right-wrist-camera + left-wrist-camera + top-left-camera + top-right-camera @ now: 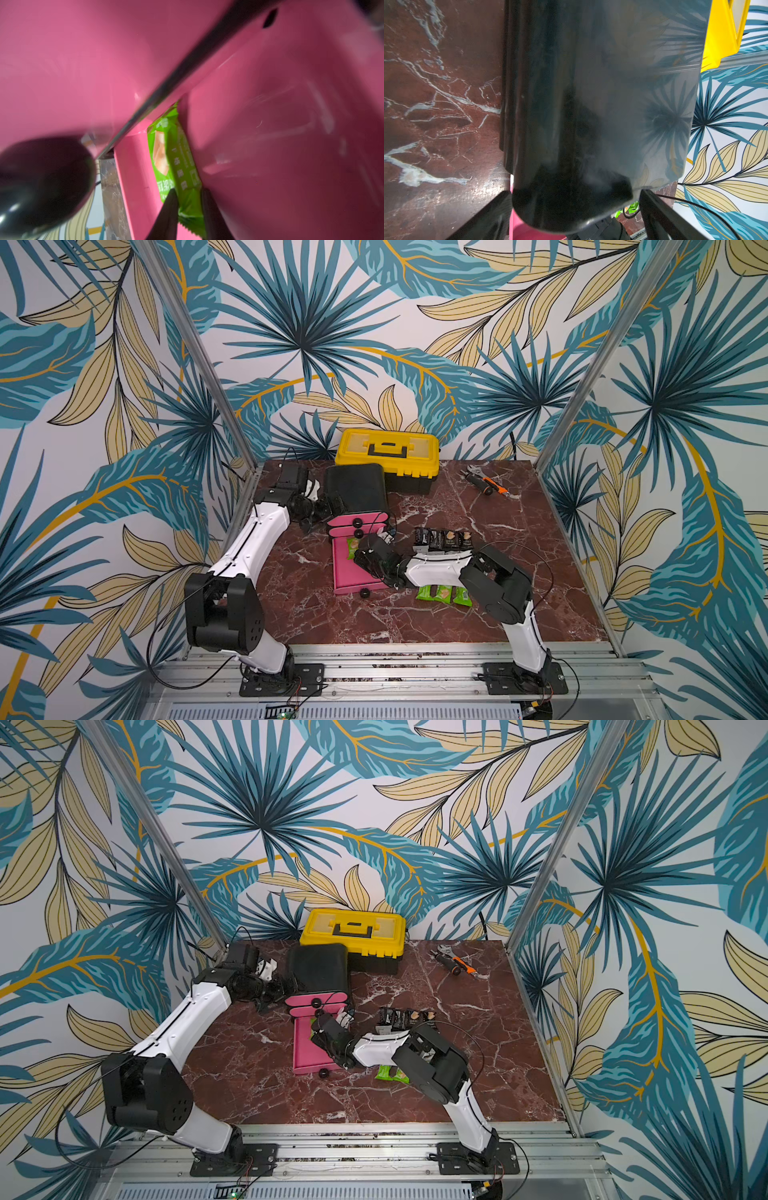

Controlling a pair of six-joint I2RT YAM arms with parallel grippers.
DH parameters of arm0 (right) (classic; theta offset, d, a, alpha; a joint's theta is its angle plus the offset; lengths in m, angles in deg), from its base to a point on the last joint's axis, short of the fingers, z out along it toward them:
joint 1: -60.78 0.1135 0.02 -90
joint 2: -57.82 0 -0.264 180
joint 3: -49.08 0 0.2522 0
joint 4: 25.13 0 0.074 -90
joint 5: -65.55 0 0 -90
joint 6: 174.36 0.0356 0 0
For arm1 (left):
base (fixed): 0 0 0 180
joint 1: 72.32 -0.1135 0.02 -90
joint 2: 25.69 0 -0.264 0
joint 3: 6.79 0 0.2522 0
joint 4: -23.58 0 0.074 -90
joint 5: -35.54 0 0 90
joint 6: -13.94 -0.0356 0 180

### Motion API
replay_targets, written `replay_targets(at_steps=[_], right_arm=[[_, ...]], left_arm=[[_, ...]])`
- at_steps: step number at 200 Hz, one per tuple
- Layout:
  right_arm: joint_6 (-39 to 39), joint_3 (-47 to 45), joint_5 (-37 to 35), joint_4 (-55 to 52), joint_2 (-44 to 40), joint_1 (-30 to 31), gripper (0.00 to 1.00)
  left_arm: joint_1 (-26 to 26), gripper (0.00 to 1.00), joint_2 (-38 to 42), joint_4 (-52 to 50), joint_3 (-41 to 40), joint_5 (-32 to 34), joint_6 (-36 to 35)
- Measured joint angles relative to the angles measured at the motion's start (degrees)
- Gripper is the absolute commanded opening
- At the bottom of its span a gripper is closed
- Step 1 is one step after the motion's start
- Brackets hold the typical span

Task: Take the cookies out of the drawer
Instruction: Pick up the cookie from the drawer.

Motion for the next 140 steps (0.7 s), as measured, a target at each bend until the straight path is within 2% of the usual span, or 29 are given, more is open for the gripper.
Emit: replay_targets(at_steps=[35,101,140], right_arm=[[-2.5,0.3,0.7,-4.4,-1.7,0.0,0.19],[-10.6,3.3,4.2,-22.8,-11.0,0.0,0.16],[-13.5,-1.3,4.9,-31.5,-20.9,0.0,0.14]], left_arm=[[0.0,1.0,0.1,-2.3,1.9,1.0,-1.3],[0.0,1.0,0.9,-3.0,1.9,3.0,-1.6],[0.0,1.0,2.4,-2.7,1.9,2.9,-0.3]])
